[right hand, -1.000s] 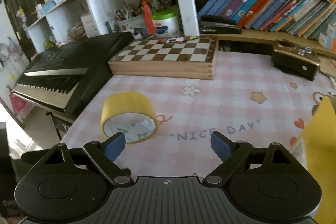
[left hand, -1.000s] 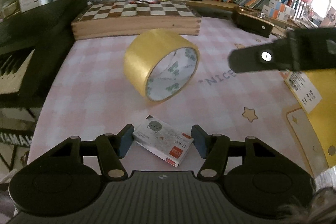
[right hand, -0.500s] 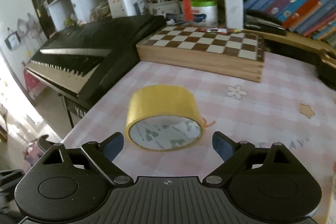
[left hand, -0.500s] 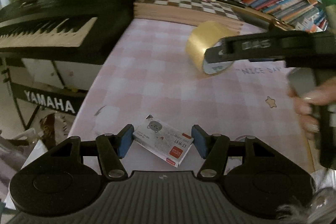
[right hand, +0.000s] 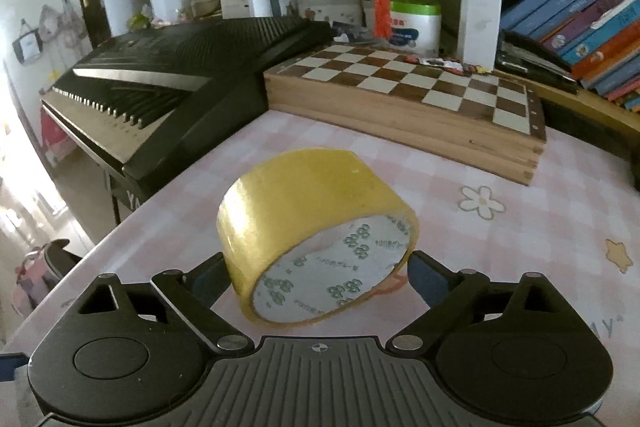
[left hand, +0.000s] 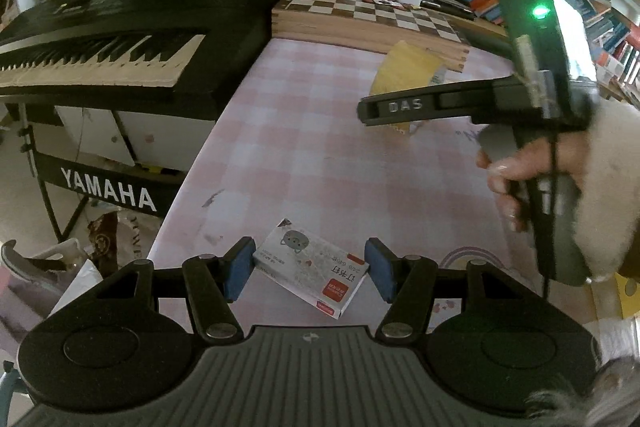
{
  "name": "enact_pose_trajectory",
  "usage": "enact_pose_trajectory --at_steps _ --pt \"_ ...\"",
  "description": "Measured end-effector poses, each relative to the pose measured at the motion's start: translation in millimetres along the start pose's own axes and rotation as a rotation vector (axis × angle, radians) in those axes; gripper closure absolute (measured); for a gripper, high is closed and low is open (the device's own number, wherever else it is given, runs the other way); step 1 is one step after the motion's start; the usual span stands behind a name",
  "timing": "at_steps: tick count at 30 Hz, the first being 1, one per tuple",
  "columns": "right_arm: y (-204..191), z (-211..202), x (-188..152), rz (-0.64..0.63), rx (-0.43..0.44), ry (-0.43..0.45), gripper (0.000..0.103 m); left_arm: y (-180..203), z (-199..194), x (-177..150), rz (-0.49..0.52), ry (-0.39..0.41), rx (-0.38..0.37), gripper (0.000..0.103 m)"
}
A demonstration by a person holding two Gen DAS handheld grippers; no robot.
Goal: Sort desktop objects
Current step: 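Grasp the yellow tape roll with the right tool while the left tool grasps the medicine box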
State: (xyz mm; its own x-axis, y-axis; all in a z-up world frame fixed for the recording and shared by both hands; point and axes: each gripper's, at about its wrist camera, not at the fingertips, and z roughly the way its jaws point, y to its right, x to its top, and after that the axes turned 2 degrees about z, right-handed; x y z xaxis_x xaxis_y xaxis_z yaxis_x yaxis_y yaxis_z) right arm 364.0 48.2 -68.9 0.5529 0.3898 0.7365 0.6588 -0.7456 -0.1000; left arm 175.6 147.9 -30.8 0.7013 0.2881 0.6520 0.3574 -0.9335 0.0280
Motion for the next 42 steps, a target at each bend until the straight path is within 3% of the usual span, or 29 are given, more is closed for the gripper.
enact_pose_trajectory --at_steps 7,14,20,23,26,29,30,42 --pt "8.5 10.7 2.2 -0.068 0.083 0.011 0.004 3.4 -10.4 -3.9 0.01 0.004 0.003 0.045" --pt "11.1 0.8 5.6 -0.003 0.064 0.039 0.004 -0.1 -16.2 -5.4 -0.009 0.009 0.02 0.045" --pt "1.6 -20.0 6.8 0.063 -0.065 0.068 0.005 1.7 -19.1 -6.1 -0.013 0.021 0.019 0.045" --pt "-2.8 -28.7 3.8 0.068 -0.118 0.072 0.014 1.6 -20.7 -5.0 -0.01 0.031 0.018 0.045" --pt "-2.0 -32.4 3.2 0.087 -0.091 0.06 0.029 2.4 -22.3 -4.6 -0.004 0.037 0.015 0.045" --pt "-3.3 -32.4 3.8 0.077 -0.05 0.054 0.05 3.4 -25.0 -5.5 0.004 0.041 0.011 0.045" --pt "-4.5 -32.8 3.7 0.071 -0.044 0.053 0.063 3.2 -26.2 -5.7 0.005 0.042 0.01 0.045" --pt "-13.9 -63.7 2.8 0.032 -0.033 0.036 0.063 0.5 -46.6 -7.6 -0.002 0.103 -0.003 0.045"
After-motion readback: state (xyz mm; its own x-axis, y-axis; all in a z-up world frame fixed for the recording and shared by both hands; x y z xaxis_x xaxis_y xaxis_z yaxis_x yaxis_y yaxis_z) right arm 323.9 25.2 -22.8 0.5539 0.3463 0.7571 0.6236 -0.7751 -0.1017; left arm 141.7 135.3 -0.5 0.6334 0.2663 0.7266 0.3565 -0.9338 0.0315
